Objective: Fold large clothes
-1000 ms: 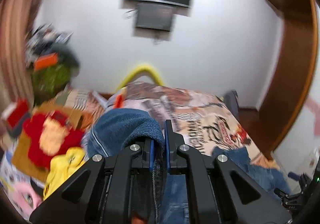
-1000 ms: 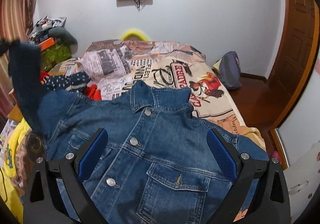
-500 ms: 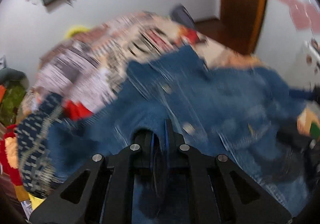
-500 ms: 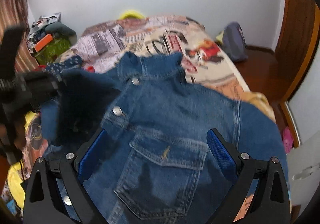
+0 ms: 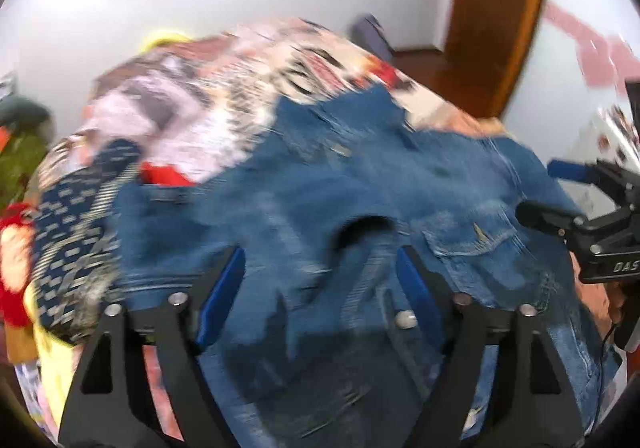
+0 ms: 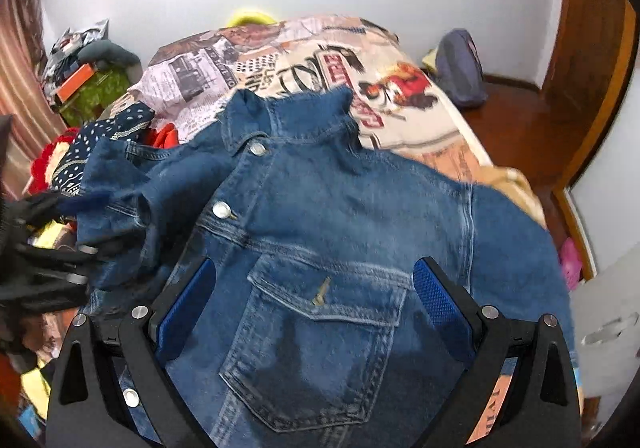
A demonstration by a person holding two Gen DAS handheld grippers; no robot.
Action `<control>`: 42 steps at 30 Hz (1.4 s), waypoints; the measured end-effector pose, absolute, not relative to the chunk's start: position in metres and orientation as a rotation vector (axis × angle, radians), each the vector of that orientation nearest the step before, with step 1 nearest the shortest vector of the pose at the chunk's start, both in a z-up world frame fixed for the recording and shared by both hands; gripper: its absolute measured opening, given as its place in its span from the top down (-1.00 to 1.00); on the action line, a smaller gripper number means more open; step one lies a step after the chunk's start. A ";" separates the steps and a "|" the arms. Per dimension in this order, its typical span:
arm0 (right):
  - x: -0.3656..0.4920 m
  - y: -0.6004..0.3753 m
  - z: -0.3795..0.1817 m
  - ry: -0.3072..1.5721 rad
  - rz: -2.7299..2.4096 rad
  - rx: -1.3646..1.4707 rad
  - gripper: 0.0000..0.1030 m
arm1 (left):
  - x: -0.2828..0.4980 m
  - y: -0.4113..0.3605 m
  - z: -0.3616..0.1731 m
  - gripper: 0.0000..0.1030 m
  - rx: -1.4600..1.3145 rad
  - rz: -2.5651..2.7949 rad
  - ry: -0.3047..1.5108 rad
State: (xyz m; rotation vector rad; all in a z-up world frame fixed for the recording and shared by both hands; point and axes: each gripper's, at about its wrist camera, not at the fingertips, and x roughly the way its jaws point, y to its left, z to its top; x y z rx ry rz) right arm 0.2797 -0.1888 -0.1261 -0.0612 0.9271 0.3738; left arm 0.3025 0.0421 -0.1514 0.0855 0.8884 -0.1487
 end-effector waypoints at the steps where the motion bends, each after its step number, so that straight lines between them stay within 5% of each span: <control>1: 0.279 -0.181 -0.123 0.916 0.386 -0.074 -0.91 | 0.297 0.056 -0.147 -0.71 0.078 -0.103 0.876; 12: 0.275 -0.064 -0.128 0.805 0.534 -0.521 -0.91 | 0.247 0.173 -0.196 -0.72 0.040 0.122 1.004; 17: 0.283 -0.022 -0.176 0.812 0.528 -0.883 -0.88 | 0.243 0.186 -0.243 -0.72 0.009 0.109 1.098; 24: 0.295 0.011 -0.196 0.694 0.547 -1.028 -0.82 | 0.256 0.189 -0.282 -0.72 -0.059 0.084 1.156; 27: 0.293 0.031 -0.205 0.667 0.576 -1.073 -0.40 | 0.262 0.190 -0.289 -0.72 -0.096 0.084 1.162; 29: 0.289 0.038 -0.212 0.664 0.601 -1.111 0.15 | 0.264 0.192 -0.290 -0.72 -0.122 0.084 1.160; 32: 0.289 0.036 -0.205 0.687 0.642 -1.034 0.42 | 0.267 0.197 -0.288 -0.72 -0.126 0.095 1.150; 42: 0.349 -0.078 -0.103 0.760 0.478 -0.369 0.72 | 0.276 0.215 -0.262 -0.72 -0.146 0.193 1.088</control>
